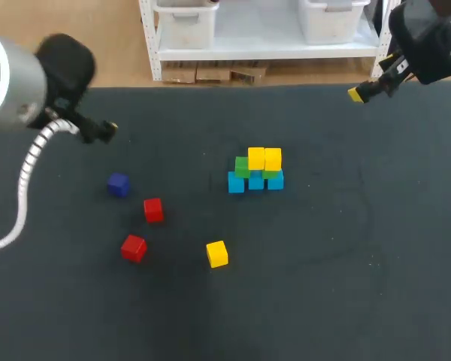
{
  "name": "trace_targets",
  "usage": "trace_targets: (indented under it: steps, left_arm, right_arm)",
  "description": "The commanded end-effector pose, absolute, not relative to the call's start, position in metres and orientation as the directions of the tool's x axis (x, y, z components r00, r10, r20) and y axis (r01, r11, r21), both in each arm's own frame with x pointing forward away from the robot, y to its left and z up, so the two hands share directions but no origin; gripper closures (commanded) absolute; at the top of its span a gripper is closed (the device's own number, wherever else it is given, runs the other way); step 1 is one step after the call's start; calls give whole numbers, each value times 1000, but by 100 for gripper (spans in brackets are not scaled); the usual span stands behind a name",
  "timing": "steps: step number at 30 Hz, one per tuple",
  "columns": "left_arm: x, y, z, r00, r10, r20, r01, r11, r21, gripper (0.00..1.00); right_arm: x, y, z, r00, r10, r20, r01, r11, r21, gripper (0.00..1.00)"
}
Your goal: Place the blue cubes, place green cubes on the blue cubes, place the yellow cubes on the green cubes, then place the red cubes on the yellow cubes, and place purple cube on the red cubes.
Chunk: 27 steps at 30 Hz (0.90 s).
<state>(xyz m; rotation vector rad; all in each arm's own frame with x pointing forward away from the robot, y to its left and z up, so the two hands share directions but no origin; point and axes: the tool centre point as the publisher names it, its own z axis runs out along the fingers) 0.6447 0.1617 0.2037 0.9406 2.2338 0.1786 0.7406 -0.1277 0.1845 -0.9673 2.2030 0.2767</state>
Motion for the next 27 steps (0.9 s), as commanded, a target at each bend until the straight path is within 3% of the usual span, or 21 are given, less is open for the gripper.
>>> trace_targets:
  steps: [1, 7, 13, 27]
  left_arm:
    - [616, 135, 203, -396, 853, -341, 716, 519, 467, 0]
    - [582, 108, 174, -367, 882, -297, 761, 468, 449, 0]
    - [557, 81, 127, -352, 906, -235, 859, 413, 304, 0]
    - [556, 36, 86, -266, 953, -144, 946, 287, 149, 0]
  right_arm:
    - [740, -128, 185, -473, -561, -679, -710, 699, -83, 0]
    - [740, -128, 185, -473, -561, -679, -710, 699, -83, 0]
    - [740, -128, 185, -473, -561, -679, -710, 699, -83, 0]
    - [740, -128, 185, -473, -561, -679, -710, 699, -83, 0]
